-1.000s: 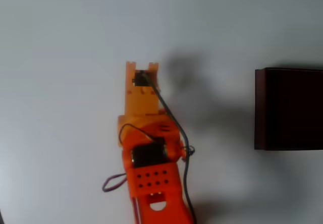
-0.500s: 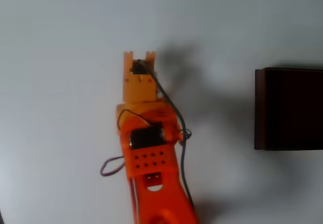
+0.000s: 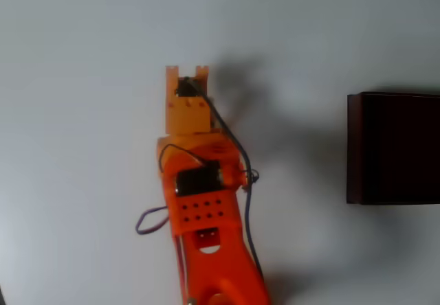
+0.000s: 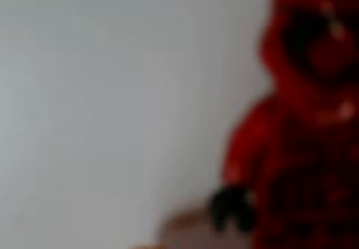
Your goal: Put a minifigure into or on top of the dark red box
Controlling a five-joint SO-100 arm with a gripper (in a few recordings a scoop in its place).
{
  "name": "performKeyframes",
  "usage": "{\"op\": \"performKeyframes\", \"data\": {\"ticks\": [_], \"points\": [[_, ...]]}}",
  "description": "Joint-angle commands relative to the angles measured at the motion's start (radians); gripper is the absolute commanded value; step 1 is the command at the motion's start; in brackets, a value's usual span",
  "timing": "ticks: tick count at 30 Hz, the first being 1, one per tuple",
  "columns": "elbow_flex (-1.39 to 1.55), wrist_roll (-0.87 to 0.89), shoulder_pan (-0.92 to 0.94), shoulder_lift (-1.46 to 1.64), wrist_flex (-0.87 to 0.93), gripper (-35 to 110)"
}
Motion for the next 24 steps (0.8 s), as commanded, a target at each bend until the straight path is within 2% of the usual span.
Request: {"op": "performKeyframes", "data": {"ticks": [1,24], "points": [[-0.025,-0.006,-0.011,0.008,-0.003,21],[-0.005,-0.037,0.012,-0.015,-0.058,6]]}}
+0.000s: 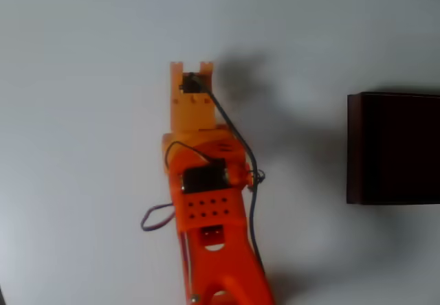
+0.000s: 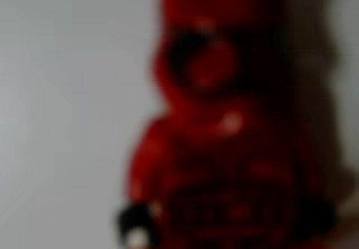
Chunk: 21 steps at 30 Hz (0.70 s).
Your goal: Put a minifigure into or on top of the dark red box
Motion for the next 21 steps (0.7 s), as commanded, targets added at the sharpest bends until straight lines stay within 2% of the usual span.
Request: {"op": "performKeyframes", "data": {"ticks": [1,12,17,21], "points": [[-0.008,-0.002,-0.017,0.003,-0.009,5],[-0.012,-0.054,0.000,0.072,0.038,0],[-0.040,-0.190,0.057,0.261,0.219,0],[-0.046,-0.394,0.135,0.469,0.342,0]]}}
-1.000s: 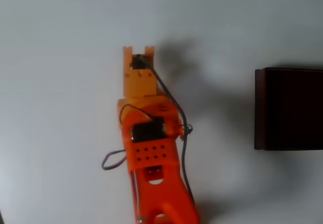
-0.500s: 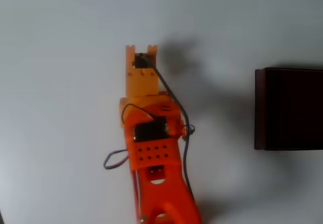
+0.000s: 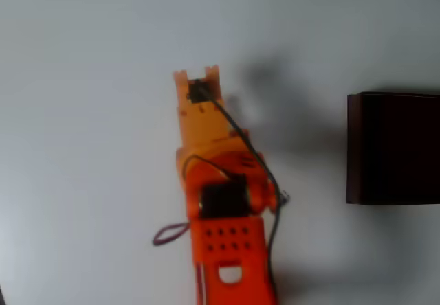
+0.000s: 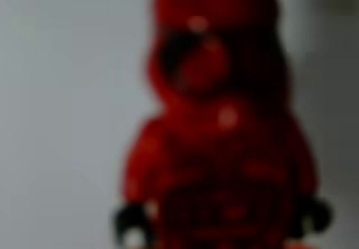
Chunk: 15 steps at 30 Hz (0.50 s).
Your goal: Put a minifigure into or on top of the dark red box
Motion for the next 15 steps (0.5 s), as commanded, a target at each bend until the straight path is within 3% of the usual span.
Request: {"op": "performKeyframes", "data": {"ticks": [1,7,15], "points": [[-0.046,-0.163,0.058,0.221,0.117,0],[-0.114,-0.318,0.189,0.365,0.301,0],[-0.212,-0.486,0.425,0.321,0.377,0]]}}
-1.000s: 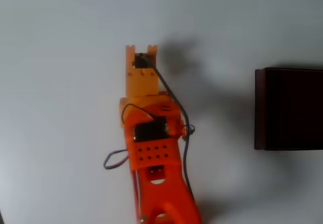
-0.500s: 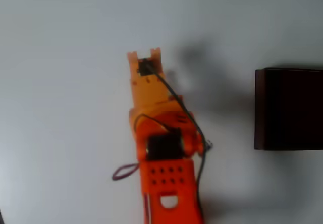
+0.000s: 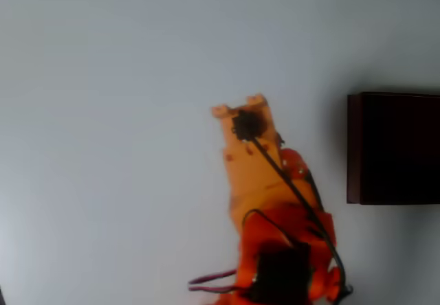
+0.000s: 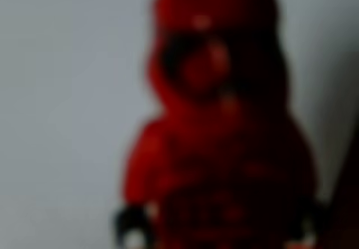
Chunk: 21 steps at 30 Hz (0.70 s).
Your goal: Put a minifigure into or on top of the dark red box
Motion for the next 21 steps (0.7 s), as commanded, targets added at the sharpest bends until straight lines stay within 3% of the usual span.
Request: {"op": "performKeyframes", "data": {"ticks": [1,9,14,21], "points": [[-0.153,-0.106,0.166,-0.060,0.078,0],[-0.499,-0.344,0.414,-0.476,0.114,0],[-0.730,-0.394,0.476,-0.759,0.152,0],[-0.839,-0.400,0.522,-0.950,0.140,0]]}}
